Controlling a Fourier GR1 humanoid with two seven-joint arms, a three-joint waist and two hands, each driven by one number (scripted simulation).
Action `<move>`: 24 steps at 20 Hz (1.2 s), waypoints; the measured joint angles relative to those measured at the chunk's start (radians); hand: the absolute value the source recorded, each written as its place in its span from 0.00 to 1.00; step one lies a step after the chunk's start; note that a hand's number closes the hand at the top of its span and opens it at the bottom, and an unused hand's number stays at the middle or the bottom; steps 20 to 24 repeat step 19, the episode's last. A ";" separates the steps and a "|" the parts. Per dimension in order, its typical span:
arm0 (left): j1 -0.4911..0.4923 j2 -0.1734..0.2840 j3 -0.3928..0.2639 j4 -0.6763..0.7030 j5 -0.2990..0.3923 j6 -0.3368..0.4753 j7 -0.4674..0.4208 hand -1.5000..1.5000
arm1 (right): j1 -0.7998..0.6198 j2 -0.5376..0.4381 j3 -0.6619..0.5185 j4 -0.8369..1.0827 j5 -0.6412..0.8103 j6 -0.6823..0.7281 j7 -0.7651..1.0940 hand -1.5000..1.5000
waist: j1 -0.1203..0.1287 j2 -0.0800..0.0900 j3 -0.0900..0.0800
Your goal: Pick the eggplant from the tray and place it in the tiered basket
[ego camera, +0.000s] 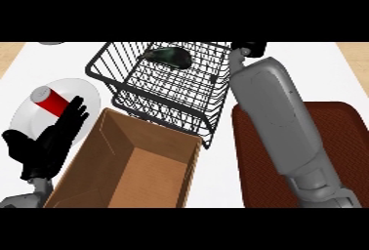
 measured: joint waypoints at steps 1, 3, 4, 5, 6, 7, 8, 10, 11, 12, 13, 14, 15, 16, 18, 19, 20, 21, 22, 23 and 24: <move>0.015 0.001 0.001 -0.010 0.003 -0.004 0.000 0.50 | 0.022 -0.020 -0.014 -0.029 -0.007 0.000 -0.004 0.00 | -0.002 -0.001 0.000; 0.009 0.002 0.006 -0.006 0.005 -0.002 0.007 0.50 | 0.057 -0.049 -0.034 -0.095 -0.006 -0.005 0.016 0.00 | -0.008 -0.002 0.000; 0.014 -0.004 0.002 -0.019 0.003 0.003 0.011 0.50 | 0.077 -0.064 -0.044 -0.125 -0.004 -0.004 0.031 0.00 | -0.010 -0.003 0.000; 0.018 0.000 0.007 -0.017 0.008 -0.004 0.009 0.50 | 0.103 -0.088 -0.058 -0.158 -0.010 0.004 0.036 0.00 | -0.012 -0.003 0.000; 0.017 -0.001 0.007 -0.010 0.003 -0.003 0.001 0.50 | 0.120 -0.116 -0.078 -0.186 -0.022 0.018 0.042 0.00 | -0.013 -0.003 0.000; 0.013 0.005 0.012 -0.011 0.005 -0.005 0.006 0.50 | 0.146 -0.140 -0.094 -0.213 -0.033 0.031 0.043 0.00 | -0.014 -0.003 0.000; 0.012 0.007 0.015 -0.008 0.006 -0.008 0.005 0.50 | 0.168 -0.167 -0.112 -0.244 -0.047 0.048 0.048 0.00 | -0.015 -0.003 0.000; 0.008 0.011 0.022 -0.006 0.012 -0.012 0.008 0.50 | 0.217 -0.215 -0.146 -0.318 -0.076 0.082 0.061 0.00 | -0.017 -0.003 0.000; 0.009 0.016 0.030 -0.005 0.016 -0.015 0.007 0.50 | 0.245 -0.247 -0.169 -0.357 -0.097 0.109 0.069 0.00 | -0.019 -0.004 0.000; 0.010 0.016 0.030 0.006 0.016 -0.019 0.001 0.50 | 0.270 -0.275 -0.189 -0.395 -0.118 0.134 0.075 0.00 | -0.021 -0.004 0.000; 0.010 0.015 0.029 -0.002 0.012 -0.015 0.005 0.50 | 0.301 -0.300 -0.207 -0.432 -0.132 0.154 0.086 0.00 | -0.020 -0.004 0.000; 0.000 0.014 0.031 0.008 0.013 -0.015 0.005 0.50 | 0.330 -0.318 -0.223 -0.475 -0.147 0.171 0.096 0.00 | -0.021 -0.003 0.000; 0.007 0.006 0.020 -0.009 0.008 -0.011 0.015 0.50 | 0.347 -0.339 -0.249 -0.489 -0.170 0.190 0.090 0.00 | -0.018 -0.003 0.000; 0.006 0.003 0.019 -0.007 0.005 -0.008 0.015 0.50 | 0.373 -0.362 -0.274 -0.508 -0.195 0.214 0.086 0.00 | -0.017 -0.003 0.000; 0.015 0.004 0.023 -0.003 0.008 -0.017 0.002 0.50 | 0.428 -0.399 -0.326 -0.545 -0.247 0.258 0.072 0.00 | -0.015 -0.002 0.000; 0.013 0.001 0.021 0.000 0.005 -0.016 -0.001 0.50 | 0.450 -0.418 -0.352 -0.557 -0.275 0.282 0.059 0.00 | -0.014 -0.001 0.000; 0.013 0.001 0.021 0.000 0.005 -0.016 -0.001 0.50 | 0.450 -0.418 -0.352 -0.557 -0.275 0.282 0.059 0.00 | -0.014 -0.001 0.000; 0.013 0.001 0.021 0.000 0.005 -0.016 -0.001 0.50 | 0.450 -0.418 -0.352 -0.557 -0.275 0.282 0.059 0.00 | -0.014 -0.001 0.000; 0.013 0.001 0.021 0.000 0.005 -0.016 -0.001 0.50 | 0.450 -0.418 -0.352 -0.557 -0.275 0.282 0.059 0.00 | -0.014 -0.001 0.000; 0.013 0.001 0.021 0.000 0.005 -0.016 -0.001 0.50 | 0.450 -0.418 -0.352 -0.557 -0.275 0.282 0.059 0.00 | -0.014 -0.001 0.000; 0.013 0.001 0.021 0.000 0.005 -0.016 -0.001 0.50 | 0.450 -0.418 -0.352 -0.557 -0.275 0.282 0.059 0.00 | -0.014 -0.001 0.000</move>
